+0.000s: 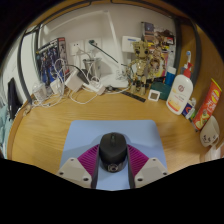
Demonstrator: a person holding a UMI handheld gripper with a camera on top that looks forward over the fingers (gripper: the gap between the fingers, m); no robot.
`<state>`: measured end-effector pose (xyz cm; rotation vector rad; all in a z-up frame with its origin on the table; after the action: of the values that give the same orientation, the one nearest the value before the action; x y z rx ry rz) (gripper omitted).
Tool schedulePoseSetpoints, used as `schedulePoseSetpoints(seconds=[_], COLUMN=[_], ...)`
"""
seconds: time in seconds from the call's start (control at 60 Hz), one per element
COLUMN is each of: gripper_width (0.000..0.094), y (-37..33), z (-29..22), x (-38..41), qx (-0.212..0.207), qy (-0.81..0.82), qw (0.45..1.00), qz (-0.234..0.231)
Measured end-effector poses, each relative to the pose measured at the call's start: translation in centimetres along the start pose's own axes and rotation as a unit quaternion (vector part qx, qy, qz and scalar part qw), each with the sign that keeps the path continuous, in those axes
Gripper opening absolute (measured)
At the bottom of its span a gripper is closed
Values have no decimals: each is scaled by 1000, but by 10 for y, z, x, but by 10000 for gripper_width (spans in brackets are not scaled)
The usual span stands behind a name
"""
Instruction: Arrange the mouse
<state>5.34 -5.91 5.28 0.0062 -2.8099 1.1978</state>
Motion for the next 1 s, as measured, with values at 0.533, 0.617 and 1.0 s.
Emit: schedulePoseSetpoints(seconds=[0.533,0.617,1.0], gripper_width=[865,867,867], y=[-151,-188,-278], z=[-26,-52,-109], x=[45,63,133], qx=[-10,-47,-138], qy=[-5,-10,-25], qw=[1000,999,990], qz=[22,18,-19])
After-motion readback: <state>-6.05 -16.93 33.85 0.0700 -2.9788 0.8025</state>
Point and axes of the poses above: the point between the fingertips, and its own axes, seen from behind it with the camera up: x to the left, z down, y forward, the way the camera looks, the point moved 9 cm from there along -y, backward, against the way the camera looks, and after that the axes turned 3 degrees about y, right-handed, at the moved point
